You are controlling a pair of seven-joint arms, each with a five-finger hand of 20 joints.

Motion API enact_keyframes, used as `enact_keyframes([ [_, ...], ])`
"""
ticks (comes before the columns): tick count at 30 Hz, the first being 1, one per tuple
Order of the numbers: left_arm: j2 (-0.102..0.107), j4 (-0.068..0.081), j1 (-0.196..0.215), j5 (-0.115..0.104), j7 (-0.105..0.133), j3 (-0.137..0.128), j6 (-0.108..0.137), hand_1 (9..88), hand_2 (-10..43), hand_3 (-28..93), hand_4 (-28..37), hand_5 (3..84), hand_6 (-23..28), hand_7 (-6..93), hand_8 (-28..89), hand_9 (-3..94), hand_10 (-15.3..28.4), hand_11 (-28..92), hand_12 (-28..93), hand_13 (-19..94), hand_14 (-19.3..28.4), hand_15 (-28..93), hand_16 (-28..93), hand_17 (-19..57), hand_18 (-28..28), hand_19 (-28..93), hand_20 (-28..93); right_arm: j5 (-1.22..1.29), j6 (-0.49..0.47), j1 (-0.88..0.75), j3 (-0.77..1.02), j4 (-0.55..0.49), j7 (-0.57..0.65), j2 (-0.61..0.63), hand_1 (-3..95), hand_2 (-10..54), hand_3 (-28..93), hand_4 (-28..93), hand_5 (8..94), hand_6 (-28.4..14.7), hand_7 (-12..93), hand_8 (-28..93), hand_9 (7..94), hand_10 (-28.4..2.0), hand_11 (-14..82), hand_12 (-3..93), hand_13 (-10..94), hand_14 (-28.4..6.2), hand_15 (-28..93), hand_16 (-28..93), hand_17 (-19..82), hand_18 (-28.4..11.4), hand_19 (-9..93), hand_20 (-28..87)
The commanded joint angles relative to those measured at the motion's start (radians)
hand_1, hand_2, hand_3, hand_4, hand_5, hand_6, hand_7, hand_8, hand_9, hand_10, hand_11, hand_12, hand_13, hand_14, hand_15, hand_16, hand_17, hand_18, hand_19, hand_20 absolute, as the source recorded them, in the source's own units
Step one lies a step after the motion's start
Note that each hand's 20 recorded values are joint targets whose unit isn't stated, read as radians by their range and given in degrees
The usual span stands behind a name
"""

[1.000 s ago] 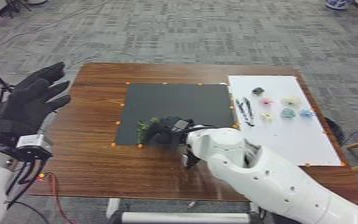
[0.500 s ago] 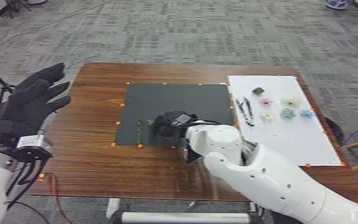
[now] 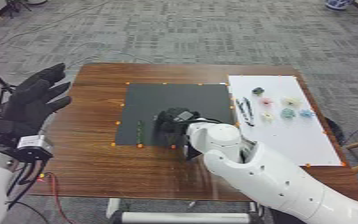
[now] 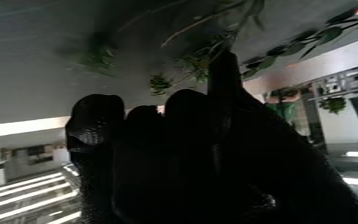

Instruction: Arrange flowers

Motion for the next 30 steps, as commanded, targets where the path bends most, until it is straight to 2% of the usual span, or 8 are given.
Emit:
enact_keyframes([
  [1,-0.012,-0.004,0.008,0.004,-0.005,-0.003,0.003,25.9,-5.8,70,-24.9,21.2,1.5,19.5,-8,14.1,8.2,9,25,5,11.6,33,1,-14.4,19.8,37,11,-0.001,0.005,-0.015,0.036,0.007,-0.009,-0.003,24.0,27.5,93,-10,49.3,3.9,18,-15,82.1,-10.6,69.7,36.3,82,-8.4,91,33,40,-22.6,91,44],
  [5,-0.015,-0.005,0.012,0.004,-0.007,-0.007,0.005,26.0,-5.9,70,-24.8,21.3,1.5,19.6,-8,14.1,8.2,9,24,5,11.6,33,0,-14.4,19.9,38,11,0.021,0.01,-0.05,0.079,-0.025,-0.108,0.015,23.2,25.3,93,-10,49.3,4.0,18,-15,82.1,-11.0,69.4,36.5,82,-8.6,91,33,39,-22.7,90,43],
  [7,-0.016,-0.006,0.014,0.003,-0.005,-0.008,0.004,26.0,-5.9,70,-24.8,21.3,1.5,19.6,-8,14.1,8.2,9,24,5,11.6,33,0,-14.4,19.9,38,11,0.016,0.002,-0.085,0.125,-0.037,-0.222,0.02,23.4,24.3,93,-10,49.7,4.4,18,-15,81.7,-11.1,69.3,36.7,82,-8.8,91,33,39,-22.6,90,43],
  [8,-0.015,-0.004,0.011,0.004,-0.006,-0.006,0.003,26.0,-5.9,70,-24.8,21.3,1.5,19.6,-8,14.0,8.3,9,24,5,11.6,33,0,-14.4,19.9,38,11,0.04,0.013,-0.083,0.113,-0.057,-0.203,0.036,23.5,24.0,93,-10,50.0,4.5,18,-15,81.5,-11.2,69.3,36.7,82,-9.0,91,34,38,-22.5,90,43],
  [11,-0.018,-0.007,0.017,0.004,-0.003,-0.009,0.002,26.0,-5.9,70,-24.8,21.2,1.5,19.6,-8,14.0,8.3,9,24,5,11.6,33,0,-14.5,19.9,38,11,0.08,0.019,-0.127,0.155,-0.083,-0.297,0.053,23.6,23.1,93,-10,50.3,4.9,19,-15,81.1,-11.3,69.2,36.7,81,-9.6,91,34,37,-22.5,89,44],
  [16,-0.018,-0.004,0.014,0.003,-0.004,-0.009,0.002,25.9,-6.0,70,-24.7,21.2,1.5,19.8,-8,14.0,8.3,9,24,5,11.6,33,0,-14.5,19.9,38,11,0.092,-0.055,-0.195,0.229,-0.096,-0.409,0.049,24.5,23.6,93,-9,50.9,5.5,19,-16,80.4,-11.8,69.0,36.4,80,-9.9,91,34,35,-22.4,87,44],
  [27,-0.017,-0.007,0.02,0.002,-0.003,-0.012,0.0,25.9,-5.9,70,-24.9,21.1,1.5,20.4,-9,14.0,8.5,10,24,5,11.7,35,0,-14.5,20.0,38,11,0.002,-0.048,-0.19,0.172,-0.076,-0.317,0.101,25.5,25.8,93,-8,51.3,5.5,19,-16,81.0,-11.7,69.1,35.6,81,-9.8,91,32,36,-22.5,87,46],
  [30,-0.017,-0.007,0.02,0.003,-0.001,-0.011,0.002,25.8,-5.8,70,-24.9,21.2,1.4,20.5,-9,13.9,8.5,11,24,5,11.7,35,0,-14.5,20.0,38,11,0.014,-0.001,-0.179,0.15,-0.08,-0.303,0.135,25.3,25.5,93,-8,51.7,5.3,19,-16,81.6,-11.4,69.2,35.5,81,-9.7,91,32,37,-22.6,87,46],
])
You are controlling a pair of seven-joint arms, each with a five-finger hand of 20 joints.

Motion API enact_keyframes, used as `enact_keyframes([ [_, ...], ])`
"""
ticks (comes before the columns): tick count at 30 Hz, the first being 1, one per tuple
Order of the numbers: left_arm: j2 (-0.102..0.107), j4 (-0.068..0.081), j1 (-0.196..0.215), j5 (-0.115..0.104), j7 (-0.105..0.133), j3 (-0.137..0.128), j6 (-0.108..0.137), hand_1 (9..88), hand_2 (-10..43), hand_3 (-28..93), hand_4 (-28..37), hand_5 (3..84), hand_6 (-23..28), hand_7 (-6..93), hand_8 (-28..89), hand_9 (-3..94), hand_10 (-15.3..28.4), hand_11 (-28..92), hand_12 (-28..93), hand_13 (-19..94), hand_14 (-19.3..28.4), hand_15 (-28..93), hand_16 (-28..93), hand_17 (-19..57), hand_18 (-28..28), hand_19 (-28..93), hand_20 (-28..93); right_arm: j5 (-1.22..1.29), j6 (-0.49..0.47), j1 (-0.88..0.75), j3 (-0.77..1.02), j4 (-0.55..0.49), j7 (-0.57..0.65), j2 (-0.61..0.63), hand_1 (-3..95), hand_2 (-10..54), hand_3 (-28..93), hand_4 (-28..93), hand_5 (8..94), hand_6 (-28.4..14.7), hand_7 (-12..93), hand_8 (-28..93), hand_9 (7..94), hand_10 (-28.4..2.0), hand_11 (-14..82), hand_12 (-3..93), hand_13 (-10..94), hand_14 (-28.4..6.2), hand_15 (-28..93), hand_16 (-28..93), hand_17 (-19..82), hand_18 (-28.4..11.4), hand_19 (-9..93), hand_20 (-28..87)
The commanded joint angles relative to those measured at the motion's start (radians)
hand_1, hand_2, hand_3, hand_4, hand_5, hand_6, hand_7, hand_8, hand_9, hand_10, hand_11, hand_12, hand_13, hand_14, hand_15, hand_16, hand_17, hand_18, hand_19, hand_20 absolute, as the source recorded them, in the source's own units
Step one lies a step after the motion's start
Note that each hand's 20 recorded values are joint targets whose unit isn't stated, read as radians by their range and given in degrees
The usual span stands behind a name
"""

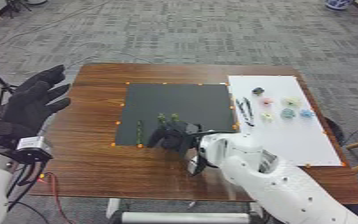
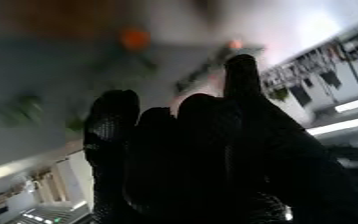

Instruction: Arrange flowers

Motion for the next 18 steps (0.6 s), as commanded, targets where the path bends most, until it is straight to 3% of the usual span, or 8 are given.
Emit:
enact_keyframes([
  [1,-0.01,-0.006,0.012,0.004,-0.004,-0.008,0.0,25.8,-5.8,70,-25.0,21.1,1.4,20.7,-9,13.9,8.5,11,24,5,11.7,35,-1,-14.5,20.0,38,11,-0.016,0.07,0.012,-0.025,0.008,0.044,0.068,25.0,25.1,93,-8,51.9,5.1,19,-16,82.0,-11.4,69.3,35.5,81,-9.6,91,32,37,-22.7,88,46],
  [18,-0.012,-0.012,0.029,0.002,-0.001,-0.017,0.004,25.7,-5.9,70,-25.1,21.2,1.4,21.3,-9,13.9,8.4,12,23,5,11.8,37,-1,-14.5,20.1,39,10,-0.031,0.051,-0.004,0.015,-0.007,0.061,0.114,24.5,24.2,93,-7,53.9,4.9,19,-16,83.3,-11.0,69.2,35.7,83,-9.2,91,33,39,-23.2,89,44],
])
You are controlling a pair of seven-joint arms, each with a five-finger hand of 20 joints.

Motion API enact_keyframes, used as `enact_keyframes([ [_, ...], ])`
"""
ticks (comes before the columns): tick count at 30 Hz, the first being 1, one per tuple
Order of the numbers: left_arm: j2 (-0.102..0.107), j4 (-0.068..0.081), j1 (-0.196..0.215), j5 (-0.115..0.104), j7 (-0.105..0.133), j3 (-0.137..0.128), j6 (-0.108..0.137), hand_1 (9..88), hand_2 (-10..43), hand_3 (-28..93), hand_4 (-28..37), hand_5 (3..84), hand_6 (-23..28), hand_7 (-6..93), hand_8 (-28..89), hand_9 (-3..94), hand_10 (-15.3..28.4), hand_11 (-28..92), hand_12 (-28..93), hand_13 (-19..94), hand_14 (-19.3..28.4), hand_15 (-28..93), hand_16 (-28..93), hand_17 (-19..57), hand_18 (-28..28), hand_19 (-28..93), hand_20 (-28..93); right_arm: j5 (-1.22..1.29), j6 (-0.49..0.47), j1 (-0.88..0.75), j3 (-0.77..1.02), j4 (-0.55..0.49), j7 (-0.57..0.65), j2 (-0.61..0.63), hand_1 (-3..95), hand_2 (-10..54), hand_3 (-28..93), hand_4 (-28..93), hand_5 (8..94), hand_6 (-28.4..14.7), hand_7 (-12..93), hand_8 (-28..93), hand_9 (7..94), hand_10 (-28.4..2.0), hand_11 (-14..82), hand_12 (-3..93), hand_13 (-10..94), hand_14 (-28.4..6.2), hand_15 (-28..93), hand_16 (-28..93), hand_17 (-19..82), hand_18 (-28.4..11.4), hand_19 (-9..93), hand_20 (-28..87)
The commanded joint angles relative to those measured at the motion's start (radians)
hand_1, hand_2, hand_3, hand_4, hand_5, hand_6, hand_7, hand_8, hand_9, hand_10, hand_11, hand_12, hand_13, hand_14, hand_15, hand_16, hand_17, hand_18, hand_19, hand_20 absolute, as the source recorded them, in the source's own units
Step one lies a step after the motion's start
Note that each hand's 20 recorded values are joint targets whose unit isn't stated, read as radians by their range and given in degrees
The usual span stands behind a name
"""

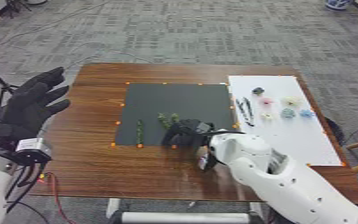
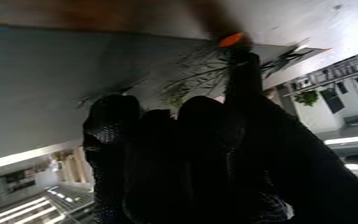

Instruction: Arrange flowers

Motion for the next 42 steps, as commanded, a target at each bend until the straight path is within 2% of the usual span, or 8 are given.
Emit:
enact_keyframes([
  [1,-0.009,-0.01,0.015,0.003,-0.003,-0.011,0.002,25.6,-6.0,70,-25.2,21.2,1.4,21.3,-9,13.9,8.5,12,23,5,11.8,37,-1,-14.4,20.1,39,10,-0.016,-0.018,-0.017,0.025,-0.004,0.012,0.038,24.5,24.1,93,-7,54.0,4.9,19,-16,83.3,-10.9,69.2,35.8,83,-9.2,91,33,39,-23.2,89,44],
  [6,-0.01,-0.01,0.015,0.003,0.0,-0.01,0.005,25.5,-6.0,70,-25.3,21.2,1.3,21.6,-9,13.8,8.5,12,22,5,11.9,37,-2,-14.4,20.1,39,10,0.038,-0.026,-0.051,0.076,-0.014,-0.047,0.013,24.4,22.9,93,-7,54.1,4.8,19,-16,83.3,-10.9,69.2,35.9,83,-9.3,91,33,39,-23.4,89,44],
  [15,-0.012,-0.01,0.012,0.004,-0.001,-0.006,0.001,25.4,-6.1,70,-25.6,21.2,1.3,22.2,-10,13.9,8.3,13,22,5,11.9,38,-3,-14.4,20.1,39,10,0.387,-0.054,-0.128,0.206,-0.059,-0.214,-0.029,27.0,8.0,90,-20,54.6,3.4,17,-15,82.8,-11.5,67.6,36.2,82,-9.4,90,34,38,-23.2,89,44],
  [18,-0.014,-0.01,0.013,0.003,-0.002,-0.004,0.002,25.4,-6.2,70,-25.7,21.2,1.3,22.3,-10,13.8,8.4,14,22,5,11.9,38,-3,-14.4,20.1,39,10,0.47,0.083,-0.129,0.189,-0.078,-0.212,0.007,26.6,8.8,90,-20,55.4,2.5,16,-14,82.5,-11.6,67.2,36.2,82,-9.5,90,34,37,-23.1,88,44],
  [21,-0.015,-0.012,0.017,0.003,0.0,-0.005,0.006,25.3,-6.2,70,-25.8,21.2,1.3,22.5,-10,13.8,8.4,14,22,4,12.0,38,-3,-14.4,20.1,39,10,0.379,0.269,-0.106,0.15,-0.079,-0.131,0.044,25.0,15.6,92,-16,56.8,1.8,15,-13,82.3,-11.8,66.9,36.1,82,-9.7,90,34,37,-23.1,88,45],
  [24,-0.016,-0.011,0.015,0.003,-0.001,-0.005,0.007,25.4,-6.2,70,-25.8,21.3,1.3,22.7,-10,13.8,8.5,14,21,4,12.0,39,-3,-14.4,20.1,40,10,0.247,0.357,-0.069,0.113,-0.06,0.017,0.058,23.7,18.3,93,-12,52.4,1.2,15,-12,80.1,-12.8,65.9,36.3,80,-10.1,90,34,35,-23.0,87,45],
  [28,-0.017,-0.009,0.012,0.003,0.0,-0.001,0.009,25.4,-6.3,70,-25.8,21.2,1.3,22.9,-10,13.8,8.5,14,21,4,12.0,39,-3,-14.5,20.1,40,10,0.078,0.344,0.006,0.027,-0.055,0.253,0.068,22.7,18.6,93,-7,45.9,-0.6,13,-12,79.3,-12.8,65.9,35.4,79,-9.8,90,33,35,-23.0,87,45],
  [42,-0.021,-0.016,0.025,0.003,0.002,-0.013,0.015,25.4,-6.3,70,-25.9,21.2,1.4,22.7,-10,13.7,8.6,15,21,4,12.0,39,-3,-14.5,20.2,40,10,0.026,0.224,0.019,-0.041,-0.123,0.224,0.154,22.5,19.8,93,-1,53.1,-0.7,14,-13,81.6,-12.5,66.7,35.1,81,-9.7,91,33,37,-23.2,88,44],
])
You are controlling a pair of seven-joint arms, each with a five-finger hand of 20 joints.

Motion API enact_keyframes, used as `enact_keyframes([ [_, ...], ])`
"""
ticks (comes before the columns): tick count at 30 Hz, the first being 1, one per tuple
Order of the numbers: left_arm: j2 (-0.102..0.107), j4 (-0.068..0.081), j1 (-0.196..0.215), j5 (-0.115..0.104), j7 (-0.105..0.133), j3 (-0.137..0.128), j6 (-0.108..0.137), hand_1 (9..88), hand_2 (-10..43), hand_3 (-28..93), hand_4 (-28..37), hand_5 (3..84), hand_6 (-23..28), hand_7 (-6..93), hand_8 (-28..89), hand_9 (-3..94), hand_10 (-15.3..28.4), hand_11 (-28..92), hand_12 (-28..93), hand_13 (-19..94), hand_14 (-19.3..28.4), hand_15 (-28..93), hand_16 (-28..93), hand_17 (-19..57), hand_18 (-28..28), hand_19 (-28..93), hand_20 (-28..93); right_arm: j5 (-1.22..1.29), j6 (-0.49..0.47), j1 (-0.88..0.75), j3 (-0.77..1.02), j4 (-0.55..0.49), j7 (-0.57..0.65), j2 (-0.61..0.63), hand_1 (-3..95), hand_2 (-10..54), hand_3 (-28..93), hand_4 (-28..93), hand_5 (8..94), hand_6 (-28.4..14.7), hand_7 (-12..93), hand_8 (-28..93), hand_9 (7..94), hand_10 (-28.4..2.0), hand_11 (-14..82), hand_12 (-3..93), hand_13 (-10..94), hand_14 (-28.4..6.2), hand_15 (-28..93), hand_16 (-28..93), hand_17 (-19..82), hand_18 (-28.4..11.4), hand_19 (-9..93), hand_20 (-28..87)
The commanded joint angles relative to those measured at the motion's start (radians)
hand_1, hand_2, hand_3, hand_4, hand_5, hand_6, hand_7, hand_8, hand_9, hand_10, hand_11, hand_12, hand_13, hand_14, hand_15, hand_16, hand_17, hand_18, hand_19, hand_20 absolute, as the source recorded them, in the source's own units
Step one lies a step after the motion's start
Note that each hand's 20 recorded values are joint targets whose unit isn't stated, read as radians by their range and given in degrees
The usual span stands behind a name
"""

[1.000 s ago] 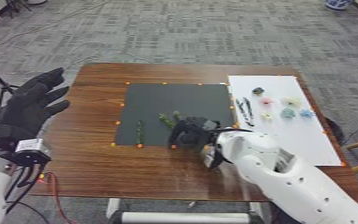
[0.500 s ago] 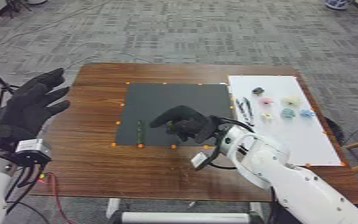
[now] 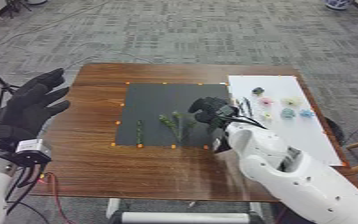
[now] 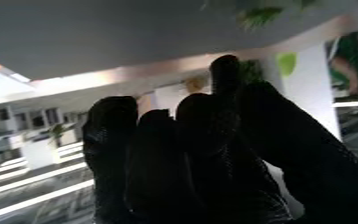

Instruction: Arrange flowers

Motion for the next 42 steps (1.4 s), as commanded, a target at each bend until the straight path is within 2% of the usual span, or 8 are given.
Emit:
enact_keyframes([
  [1,-0.014,-0.012,0.018,0.002,0.0,-0.011,0.012,25.4,-6.3,70,-25.9,21.2,1.4,22.7,-10,13.7,8.5,15,21,4,12.0,39,-3,-14.5,20.1,40,10,0.003,0.014,-0.026,-0.021,-0.061,-0.05,0.055,22.5,19.8,93,-1,53.2,-0.7,14,-13,81.6,-12.5,66.7,35.1,81,-9.8,91,33,37,-23.2,88,44],
  [16,-0.01,-0.007,0.014,0.001,-0.004,-0.011,0.006,25.3,-6.2,70,-25.9,21.3,1.3,22.8,-10,13.7,8.6,15,20,4,12.0,39,-4,-14.5,20.1,40,10,0.002,0.016,-0.018,-0.069,-0.017,-0.048,0.038,22.1,19.6,93,-2,54.6,-0.5,15,-13,82.5,-12.3,66.8,35.3,82,-9.7,91,33,37,-23.3,89,44],
  [42,-0.007,-0.002,0.006,0.001,-0.01,-0.007,-0.003,25.3,-6.1,70,-25.8,21.2,1.3,22.6,-10,13.6,8.6,15,20,4,12.0,39,-4,-14.5,20.1,40,10,-0.022,-0.007,-0.031,-0.072,-0.03,-0.044,-0.011,21.5,18.8,93,-3,55.3,-0.3,15,-13,83.2,-11.9,66.9,35.3,83,-9.3,91,33,38,-23.4,90,43],
])
